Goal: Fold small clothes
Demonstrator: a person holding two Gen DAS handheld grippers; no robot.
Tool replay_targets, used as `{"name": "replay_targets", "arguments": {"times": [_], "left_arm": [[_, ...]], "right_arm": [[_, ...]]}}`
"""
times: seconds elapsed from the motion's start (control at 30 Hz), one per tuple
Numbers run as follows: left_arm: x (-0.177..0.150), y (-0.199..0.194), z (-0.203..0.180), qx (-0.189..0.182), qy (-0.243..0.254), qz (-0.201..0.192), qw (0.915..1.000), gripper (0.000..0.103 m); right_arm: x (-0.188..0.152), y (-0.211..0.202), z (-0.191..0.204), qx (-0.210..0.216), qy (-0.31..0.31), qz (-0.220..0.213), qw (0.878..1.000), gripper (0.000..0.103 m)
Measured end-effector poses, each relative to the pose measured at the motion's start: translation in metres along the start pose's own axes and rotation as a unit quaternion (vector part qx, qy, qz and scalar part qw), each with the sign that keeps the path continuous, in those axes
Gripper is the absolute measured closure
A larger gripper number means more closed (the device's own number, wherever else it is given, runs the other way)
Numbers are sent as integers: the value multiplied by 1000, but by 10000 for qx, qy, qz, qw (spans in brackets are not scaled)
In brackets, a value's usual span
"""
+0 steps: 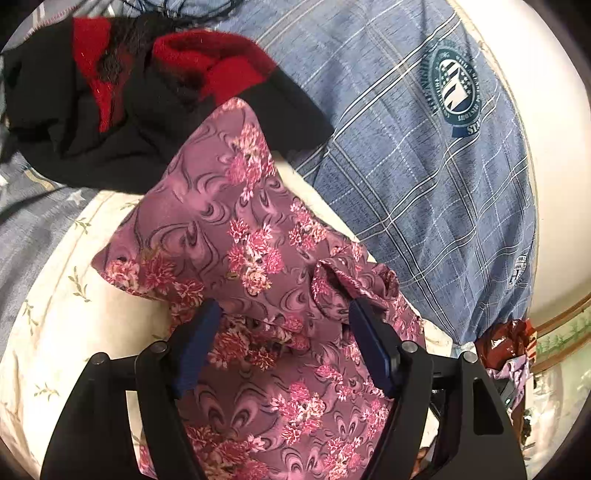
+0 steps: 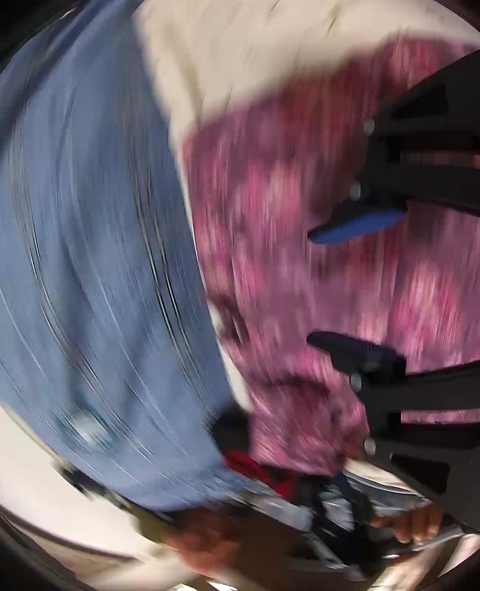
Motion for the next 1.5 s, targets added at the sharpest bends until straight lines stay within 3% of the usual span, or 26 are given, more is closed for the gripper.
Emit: {"name": "replay_targets", "arguments": {"times": [0.17,0.37,0.4,0.47,0.53,0.7,0.73,0.9,0.97,1.07,1.13,1.23,1.27,1.37,1.4,1.43,1.47,1.5], "left_arm": [[-1,8,8,-16,-76,106,9999,31],[-1,8,11,-158,-223,168,9995,31],[-2,8,11,-147,-214,166,9995,31],[-3,9,9,-148,-193,160,9996,31],[-5,9,7,-140,-151,141,9997,31],[-10,13,2,-125,-72,207,9997,31],[-11,15,0,-153,-55,239,9996,31],[-21,24,-8,-107,130,428,9989,31],[-25,29,-10,-63,181,481,9987,31],[-28,31,-12,-26,226,482,9986,31],[-28,32,-14,29,282,423,9987,31],[-30,31,-15,86,382,374,9985,31],[-30,31,-16,77,398,385,9984,31],[-29,31,-15,41,396,417,9983,31],[-29,32,-15,32,392,431,9983,31],[-29,32,-15,17,388,447,9982,31],[-29,32,-15,1,380,463,9982,31],[-29,31,-15,-19,368,473,9982,31]], "right_arm": [[20,50,92,-5,-1264,288,9916,38],[29,92,120,-518,-1824,358,9812,39],[29,94,120,-480,-1843,324,9812,42],[30,91,117,-370,-1803,222,9827,70],[35,86,110,-159,-1609,199,9866,90],[41,47,68,228,-631,-225,9975,94],[41,40,59,258,-443,-292,9983,100],[25,-10,-34,-1,959,-720,9928,103],[12,-23,-71,-50,1505,-770,9856,103],[3,-20,-82,66,1762,-531,9829,94],[5,-8,-64,279,1515,-317,9876,87],[18,19,-27,619,1089,-166,9920,49],[22,30,-17,606,975,-79,9934,45],[31,62,3,551,744,163,9956,45],[30,69,8,548,669,189,9961,47],[31,76,14,577,521,263,9966,66],[32,80,20,487,311,369,9976,99],[34,81,26,453,145,419,9980,99]]}}
Point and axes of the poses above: each gripper's, at about its wrist camera, not at the fingertips, and y roughly the way its jaws point, z to its left, x to its top, the point moved 5 cm from there along y, roughly the way its jaws point, and after that the axes turned 11 degrees about -y, right-handed, at the moved point
